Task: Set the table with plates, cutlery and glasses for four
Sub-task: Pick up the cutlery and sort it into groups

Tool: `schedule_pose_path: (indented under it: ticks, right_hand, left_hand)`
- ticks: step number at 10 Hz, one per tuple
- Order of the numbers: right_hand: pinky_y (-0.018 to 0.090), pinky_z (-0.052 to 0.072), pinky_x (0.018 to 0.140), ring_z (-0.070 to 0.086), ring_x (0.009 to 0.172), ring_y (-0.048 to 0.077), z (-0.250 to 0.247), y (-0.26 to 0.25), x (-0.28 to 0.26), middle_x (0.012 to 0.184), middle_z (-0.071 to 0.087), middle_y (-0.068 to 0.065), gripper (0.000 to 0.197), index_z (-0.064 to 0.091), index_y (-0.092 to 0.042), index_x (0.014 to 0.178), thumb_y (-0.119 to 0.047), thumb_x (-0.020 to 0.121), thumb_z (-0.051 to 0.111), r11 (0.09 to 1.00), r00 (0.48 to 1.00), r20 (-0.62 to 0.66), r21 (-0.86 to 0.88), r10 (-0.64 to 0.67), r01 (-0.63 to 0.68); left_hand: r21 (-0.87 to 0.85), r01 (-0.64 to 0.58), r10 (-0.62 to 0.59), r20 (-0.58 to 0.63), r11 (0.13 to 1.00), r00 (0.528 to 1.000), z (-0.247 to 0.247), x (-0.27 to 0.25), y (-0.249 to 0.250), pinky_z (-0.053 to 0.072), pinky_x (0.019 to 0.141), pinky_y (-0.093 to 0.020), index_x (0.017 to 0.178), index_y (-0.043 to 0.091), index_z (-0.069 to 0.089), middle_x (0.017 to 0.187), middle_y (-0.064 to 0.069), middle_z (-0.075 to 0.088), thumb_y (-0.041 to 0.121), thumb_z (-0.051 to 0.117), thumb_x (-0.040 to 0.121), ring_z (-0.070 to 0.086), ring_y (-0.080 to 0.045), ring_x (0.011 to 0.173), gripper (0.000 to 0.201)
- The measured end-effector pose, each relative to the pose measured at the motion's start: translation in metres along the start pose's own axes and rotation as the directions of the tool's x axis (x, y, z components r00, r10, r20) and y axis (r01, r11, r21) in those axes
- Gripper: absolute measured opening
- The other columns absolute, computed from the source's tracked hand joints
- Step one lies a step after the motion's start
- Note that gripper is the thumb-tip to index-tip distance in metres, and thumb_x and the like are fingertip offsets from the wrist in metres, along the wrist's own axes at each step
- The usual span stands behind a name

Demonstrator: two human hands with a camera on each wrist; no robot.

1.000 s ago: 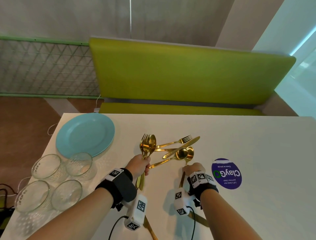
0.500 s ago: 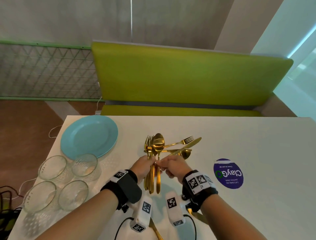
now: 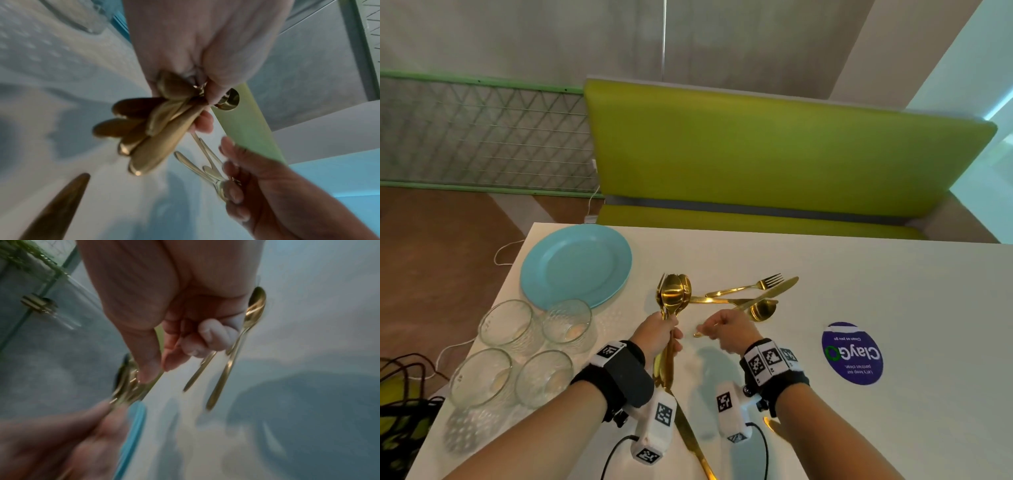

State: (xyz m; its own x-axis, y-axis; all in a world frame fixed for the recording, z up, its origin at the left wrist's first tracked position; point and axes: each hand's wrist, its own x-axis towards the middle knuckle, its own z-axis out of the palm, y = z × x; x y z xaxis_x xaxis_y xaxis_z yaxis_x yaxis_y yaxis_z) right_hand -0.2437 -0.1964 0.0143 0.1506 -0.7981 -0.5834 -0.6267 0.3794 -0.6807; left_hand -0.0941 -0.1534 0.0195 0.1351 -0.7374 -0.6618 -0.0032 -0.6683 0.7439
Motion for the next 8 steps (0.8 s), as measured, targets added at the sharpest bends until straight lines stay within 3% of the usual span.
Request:
schedule_pose_path:
  ticks: [1,2,3,4,5,6,7,8]
  right_hand:
    - [0.022,0.052,0.067,0.057,0.068,0.009,-0.021,0.015,0.021,0.095,0.066,-0.002,0.017,0.063,-0.014,0.103,-0.023,0.092,0.054,0.975,0.963,-0.157,0.067,0.219,-0.211]
    - [0.039,0.053,0.091,0.059,0.083,0.022,-0.026,0.03,0.036,0.089,0.062,0.004,0.02,0.053,-0.018,0.072,-0.025,0.091,0.055,0.941,0.939,-0.161,0.204,0.304,-0.27]
    - [0.038,0.051,0.091,0.054,0.075,0.019,-0.019,0.026,0.036,0.073,0.048,-0.001,0.028,0.042,-0.023,0.066,-0.022,0.089,0.059,0.927,0.94,-0.134,0.258,0.315,-0.274]
    - [0.036,0.051,0.087,0.05,0.066,0.014,-0.017,0.027,0.039,0.074,0.048,-0.001,0.027,0.044,-0.022,0.067,-0.016,0.089,0.058,0.903,0.938,-0.131,0.343,0.32,-0.26]
    - [0.037,0.051,0.087,0.054,0.072,0.017,-0.016,0.036,0.042,0.075,0.051,0.0,0.023,0.046,-0.021,0.068,-0.014,0.087,0.057,0.877,0.929,-0.124,0.394,0.348,-0.275]
    - [0.037,0.05,0.073,0.058,0.066,0.023,-0.016,0.047,0.039,0.069,0.063,0.007,0.014,0.058,-0.014,0.066,-0.019,0.078,0.057,0.866,0.91,-0.153,0.4,0.385,-0.299]
    - [0.033,0.049,0.064,0.058,0.061,0.022,-0.021,0.047,0.03,0.071,0.068,0.008,0.019,0.063,-0.008,0.069,-0.022,0.081,0.06,0.863,0.901,-0.183,0.413,0.393,-0.292]
    - [0.025,0.044,0.053,0.05,0.052,0.014,-0.026,0.031,0.017,0.07,0.065,0.001,0.02,0.062,-0.01,0.071,-0.022,0.087,0.062,0.927,0.948,-0.202,0.334,0.244,-0.168]
  left_hand:
    - [0.009,0.014,-0.013,-0.041,1.0,0.999,-0.008,0.001,0.0,0.047,0.064,-0.028,0.101,0.007,0.049,0.076,-0.006,0.052,0.022,0.036,0.1,0.053,-0.017,0.066,0.02]
    - [-0.004,0.012,-0.012,-0.073,1.0,0.997,-0.013,0.002,0.0,0.048,0.069,-0.031,0.101,0.008,0.05,0.076,-0.006,0.051,0.022,0.036,0.1,0.053,-0.017,0.069,0.02]
    - [-0.003,0.005,-0.005,-0.095,1.0,0.995,-0.016,0.004,-0.003,0.048,0.069,-0.031,0.099,0.009,0.049,0.077,-0.006,0.052,0.023,0.036,0.1,0.053,-0.017,0.069,0.019]
    - [0.001,0.007,-0.007,-0.093,1.0,0.996,-0.017,0.003,-0.004,0.048,0.069,-0.031,0.095,0.01,0.049,0.076,-0.006,0.052,0.023,0.036,0.1,0.054,-0.017,0.068,0.02]
    - [0.031,0.009,-0.007,-0.084,0.999,0.996,-0.018,0.003,-0.005,0.047,0.07,-0.031,0.093,0.008,0.05,0.074,-0.006,0.053,0.025,0.038,0.099,0.054,-0.018,0.069,0.021]
    - [0.068,-0.008,0.012,-0.067,0.998,0.998,-0.017,0.005,-0.004,0.047,0.069,-0.029,0.097,0.007,0.049,0.076,-0.005,0.053,0.022,0.04,0.099,0.054,-0.017,0.07,0.018]
    - [0.079,-0.02,0.023,-0.037,0.997,0.999,-0.014,0.006,-0.001,0.048,0.07,-0.028,0.101,0.007,0.048,0.078,-0.005,0.053,0.021,0.039,0.099,0.054,-0.016,0.071,0.017]
    - [0.051,-0.019,0.02,-0.01,0.998,1.0,-0.01,0.007,0.006,0.048,0.069,-0.028,0.101,0.007,0.048,0.078,-0.005,0.052,0.023,0.042,0.098,0.055,-0.016,0.071,0.016]
